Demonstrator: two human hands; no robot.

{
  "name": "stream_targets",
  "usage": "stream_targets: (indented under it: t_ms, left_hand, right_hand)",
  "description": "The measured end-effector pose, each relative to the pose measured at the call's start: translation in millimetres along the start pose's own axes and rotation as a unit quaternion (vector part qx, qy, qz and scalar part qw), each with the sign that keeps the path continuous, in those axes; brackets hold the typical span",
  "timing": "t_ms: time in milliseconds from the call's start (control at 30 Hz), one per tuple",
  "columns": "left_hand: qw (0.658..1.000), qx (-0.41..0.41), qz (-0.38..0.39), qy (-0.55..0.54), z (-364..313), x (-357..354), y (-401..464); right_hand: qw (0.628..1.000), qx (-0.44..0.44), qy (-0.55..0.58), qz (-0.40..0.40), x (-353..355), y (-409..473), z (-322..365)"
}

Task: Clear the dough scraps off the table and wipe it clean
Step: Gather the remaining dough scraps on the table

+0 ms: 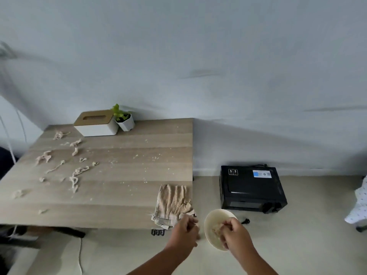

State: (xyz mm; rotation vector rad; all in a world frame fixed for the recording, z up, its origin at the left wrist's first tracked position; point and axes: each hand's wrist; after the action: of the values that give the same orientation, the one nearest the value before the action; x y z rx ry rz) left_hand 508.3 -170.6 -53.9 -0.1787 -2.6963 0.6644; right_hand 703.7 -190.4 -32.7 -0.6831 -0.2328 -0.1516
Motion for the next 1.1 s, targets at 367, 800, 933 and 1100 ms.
stream_targets:
  t_ms: [367,800,933,1100]
  left_hand:
    - [0.99,-0.032,-0.135,0.0,26.7,200.0,-17.4]
    - [0.96,0.01,-0.271,0.065,118.9,432.9,-29.1]
    - [0.951,0.037,-0.291,0.102,146.6,475.2,-32.3]
    - [0.939,0.066,-0.3,0.153,174.6,515.6,-25.3]
  right_hand:
    - [0.985,0.121,-0.125,0.012,-155.6,-23.7,68.7]
    - [0.951,0.199,-0.224,0.075,-360.3,-44.2,128.3]
    - [0.936,0.217,-0.258,0.102,-401.9,-40.2,144.7]
    - [0.916,0.235,-0.303,0.121,-447.5,-21.4,163.2]
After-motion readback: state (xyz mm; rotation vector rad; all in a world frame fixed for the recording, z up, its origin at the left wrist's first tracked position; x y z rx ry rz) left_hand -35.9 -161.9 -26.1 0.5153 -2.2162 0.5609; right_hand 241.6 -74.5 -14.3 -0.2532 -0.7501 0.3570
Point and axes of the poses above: each hand's wrist, its own y-axis towards the middle knuckle, its own x-axis out of the back of the hand, z = x × y, and after that the axes turned 2 degrees about -x, right-handed
